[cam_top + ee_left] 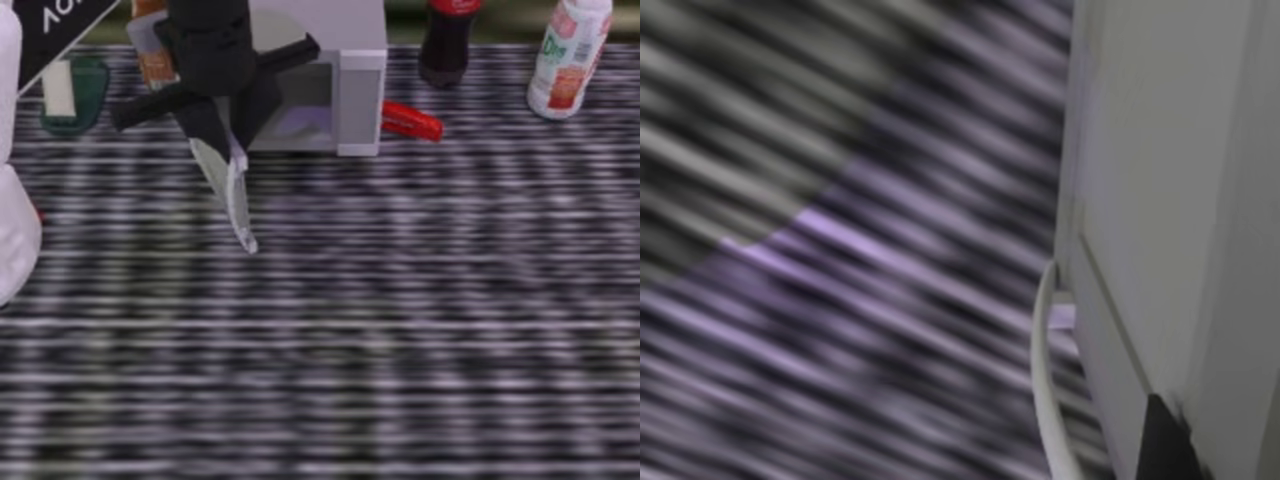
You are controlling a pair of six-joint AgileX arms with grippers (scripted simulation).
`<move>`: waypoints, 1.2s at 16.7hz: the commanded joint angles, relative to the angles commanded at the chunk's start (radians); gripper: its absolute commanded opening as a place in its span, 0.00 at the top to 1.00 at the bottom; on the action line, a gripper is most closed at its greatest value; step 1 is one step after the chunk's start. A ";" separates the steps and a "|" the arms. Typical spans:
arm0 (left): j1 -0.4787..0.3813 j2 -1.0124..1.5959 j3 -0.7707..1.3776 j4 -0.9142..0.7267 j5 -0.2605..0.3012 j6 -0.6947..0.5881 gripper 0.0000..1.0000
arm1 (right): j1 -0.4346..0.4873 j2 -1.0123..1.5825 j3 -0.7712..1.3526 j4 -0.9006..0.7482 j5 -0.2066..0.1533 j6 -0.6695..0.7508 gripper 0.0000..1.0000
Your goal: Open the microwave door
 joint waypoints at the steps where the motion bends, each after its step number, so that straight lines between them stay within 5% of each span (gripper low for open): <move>1: 0.000 -0.004 -0.016 0.011 0.000 0.000 1.00 | 0.000 0.000 0.000 0.000 0.000 0.000 0.00; 20: 0.001 -0.007 -0.026 0.019 0.000 0.001 1.00 | 0.000 0.000 0.000 0.000 0.000 0.000 0.00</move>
